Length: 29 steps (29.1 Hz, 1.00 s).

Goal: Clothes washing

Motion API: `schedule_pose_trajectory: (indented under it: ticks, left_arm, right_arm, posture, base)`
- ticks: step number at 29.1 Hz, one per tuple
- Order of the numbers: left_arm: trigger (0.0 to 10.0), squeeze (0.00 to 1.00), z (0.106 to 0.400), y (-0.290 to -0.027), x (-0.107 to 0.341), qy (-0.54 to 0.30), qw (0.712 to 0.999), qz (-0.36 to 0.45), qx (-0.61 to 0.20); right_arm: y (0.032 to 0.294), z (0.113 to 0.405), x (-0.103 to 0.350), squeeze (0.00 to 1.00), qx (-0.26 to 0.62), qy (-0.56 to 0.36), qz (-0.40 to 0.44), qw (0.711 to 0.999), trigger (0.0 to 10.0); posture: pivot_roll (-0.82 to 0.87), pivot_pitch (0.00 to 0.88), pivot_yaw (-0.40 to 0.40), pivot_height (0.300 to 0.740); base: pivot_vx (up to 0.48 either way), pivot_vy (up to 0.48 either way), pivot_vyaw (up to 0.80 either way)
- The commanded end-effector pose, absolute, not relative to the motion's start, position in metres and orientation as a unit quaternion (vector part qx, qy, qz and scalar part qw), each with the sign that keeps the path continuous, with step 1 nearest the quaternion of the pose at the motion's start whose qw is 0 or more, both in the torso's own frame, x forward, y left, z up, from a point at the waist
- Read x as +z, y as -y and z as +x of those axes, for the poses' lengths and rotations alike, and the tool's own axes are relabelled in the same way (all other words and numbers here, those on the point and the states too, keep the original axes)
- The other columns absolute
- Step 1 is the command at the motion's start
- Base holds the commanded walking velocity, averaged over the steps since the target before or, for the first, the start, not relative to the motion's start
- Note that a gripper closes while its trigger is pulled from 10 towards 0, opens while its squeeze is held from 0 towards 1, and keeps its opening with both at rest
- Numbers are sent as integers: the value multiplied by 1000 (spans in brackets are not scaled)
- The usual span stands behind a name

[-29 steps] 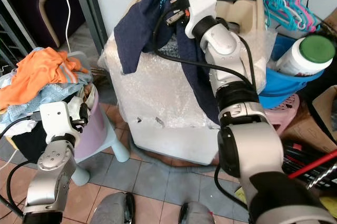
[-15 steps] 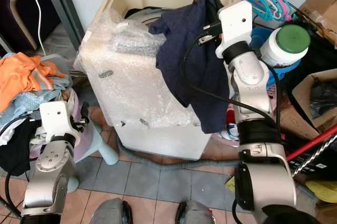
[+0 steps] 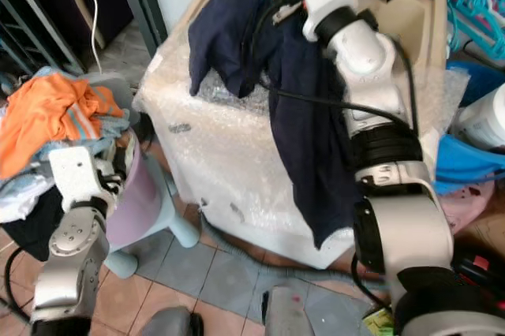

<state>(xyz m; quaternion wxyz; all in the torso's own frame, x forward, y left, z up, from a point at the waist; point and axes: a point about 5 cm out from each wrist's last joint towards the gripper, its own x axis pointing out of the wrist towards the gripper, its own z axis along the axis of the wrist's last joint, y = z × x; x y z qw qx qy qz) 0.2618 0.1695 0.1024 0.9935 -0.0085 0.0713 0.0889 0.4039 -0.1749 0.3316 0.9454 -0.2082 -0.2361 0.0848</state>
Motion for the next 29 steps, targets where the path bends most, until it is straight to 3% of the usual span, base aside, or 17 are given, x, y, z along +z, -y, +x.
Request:
schedule_pose_trajectory:
  ticks: [1, 3, 8, 9, 14, 16, 18, 23, 29]
  left_arm:
    - [10000, 0, 260, -177, 100, -79, 992, 0, 98]
    - [10000, 0, 261, -176, 100, -80, 992, -4, 99]
    - [10000, 0, 261, -175, 99, -81, 992, -3, 100]
    - [10000, 0, 261, -175, 99, -82, 991, -4, 103]
    - [10000, 0, 260, -174, 99, -82, 991, -7, 107]
    - [10000, 0, 259, -175, 99, -82, 991, -7, 109]
    - [10000, 0, 259, -175, 99, -83, 990, -7, 110]
    - [10000, 0, 259, -174, 97, -86, 990, -10, 107]
    - [10000, 0, 265, -168, 99, -85, 990, -16, 111]
  right_arm:
    - [175, 401, 370, 0, 55, 284, -198, 936, 10000]
    - [179, 398, 400, 0, 36, 315, -192, 929, 10000]
    - [176, 399, 407, 0, 54, 310, -191, 930, 10000]
    - [165, 406, 393, 1000, 104, 266, -202, 937, 10000]
    - [146, 417, 331, 1000, 216, 129, -282, 926, 10000]
    - [143, 415, 307, 1000, 275, 100, -313, 904, 10000]
    - [145, 412, 305, 1000, 278, 117, -322, 897, 10000]
    - [158, 403, 324, 1000, 241, 207, -259, 912, 10000]
    - [156, 377, 303, 1000, 239, 279, -269, 890, 10000]
  posture:
    - [-3, 97, 26, 740]
    - [-8, 97, 25, 740]
    - [-8, 96, 18, 740]
    - [-6, 96, 15, 740]
    - [2, 99, 7, 740]
    - [5, 104, 7, 740]
    - [1, 106, 10, 740]
    - [-16, 107, 17, 740]
    - [-39, 114, 9, 740]
  base:
    - [0, 0, 0]
    - [0, 0, 0]
    - [0, 0, 0]
    - [0, 0, 0]
    - [0, 0, 0]
    - [0, 0, 0]
    - [0, 0, 0]
    - [0, 0, 0]
    - [0, 0, 0]
